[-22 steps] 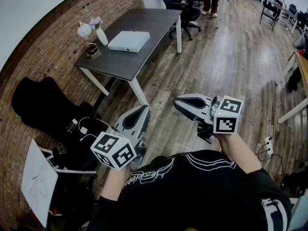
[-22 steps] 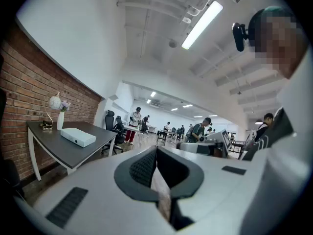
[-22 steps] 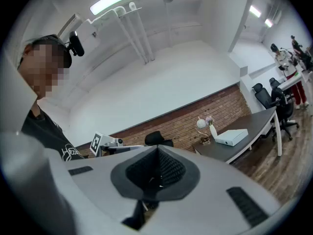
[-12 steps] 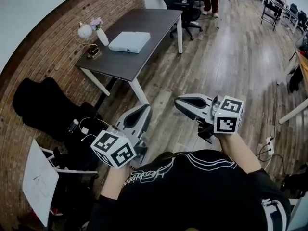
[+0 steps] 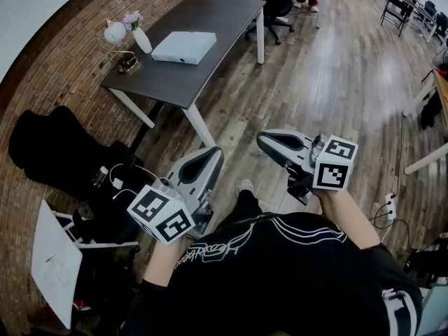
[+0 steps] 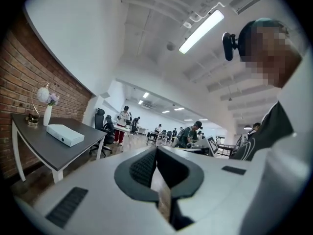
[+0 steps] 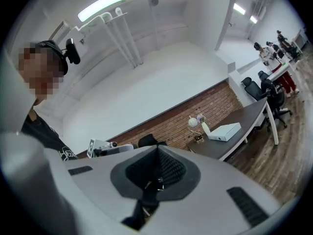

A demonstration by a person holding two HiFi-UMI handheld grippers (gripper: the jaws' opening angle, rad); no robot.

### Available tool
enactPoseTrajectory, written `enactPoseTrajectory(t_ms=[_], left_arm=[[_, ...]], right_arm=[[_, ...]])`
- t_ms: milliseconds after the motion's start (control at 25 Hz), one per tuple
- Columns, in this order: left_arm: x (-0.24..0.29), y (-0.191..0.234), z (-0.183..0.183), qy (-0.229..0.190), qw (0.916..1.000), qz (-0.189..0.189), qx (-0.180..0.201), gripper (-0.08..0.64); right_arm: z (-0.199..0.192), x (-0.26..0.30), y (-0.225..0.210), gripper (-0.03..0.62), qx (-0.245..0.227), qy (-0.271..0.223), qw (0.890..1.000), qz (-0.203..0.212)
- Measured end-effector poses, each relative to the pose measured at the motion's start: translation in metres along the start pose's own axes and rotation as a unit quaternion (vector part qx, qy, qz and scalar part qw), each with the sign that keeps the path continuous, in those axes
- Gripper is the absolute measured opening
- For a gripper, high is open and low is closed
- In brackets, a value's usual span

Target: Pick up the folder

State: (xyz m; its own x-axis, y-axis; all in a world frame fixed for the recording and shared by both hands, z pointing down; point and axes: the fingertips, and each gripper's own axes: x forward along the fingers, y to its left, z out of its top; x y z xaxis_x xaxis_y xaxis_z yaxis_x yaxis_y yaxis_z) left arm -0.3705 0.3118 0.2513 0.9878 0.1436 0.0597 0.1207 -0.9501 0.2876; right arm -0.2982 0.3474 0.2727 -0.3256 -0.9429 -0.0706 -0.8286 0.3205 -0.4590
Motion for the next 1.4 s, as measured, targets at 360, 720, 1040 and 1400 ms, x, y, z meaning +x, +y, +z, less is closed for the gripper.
enactPoseTrajectory(t_ms=[360, 720, 1040, 1400], left_arm=[[0.059, 0.081, 0.012, 0.015, 0.9997, -0.015, -0.012, 0.005], [0.149, 0.234, 0.067, 0.006, 0.9993, -0.010, -0.035, 0.005], [0.226, 0.366, 0.095, 0.003, 0.9982, 0.004, -0.059, 0.006], [0.246, 0.430, 0.083, 0.004, 0.9957, 0.026, -0.089, 0.006]], right_arm=[[0.022, 0.043, -0.085, -0.003, 0.017, 0.007, 1.000, -0.019], [0.100, 0.118, -0.216, -0.003, 0.013, 0.001, 0.999, -0.047], [0.152, 0.177, -0.335, -0.003, 0.017, 0.012, 0.997, -0.077], [0.142, 0.214, -0.394, -0.003, 0.041, 0.036, 0.996, -0.067]])
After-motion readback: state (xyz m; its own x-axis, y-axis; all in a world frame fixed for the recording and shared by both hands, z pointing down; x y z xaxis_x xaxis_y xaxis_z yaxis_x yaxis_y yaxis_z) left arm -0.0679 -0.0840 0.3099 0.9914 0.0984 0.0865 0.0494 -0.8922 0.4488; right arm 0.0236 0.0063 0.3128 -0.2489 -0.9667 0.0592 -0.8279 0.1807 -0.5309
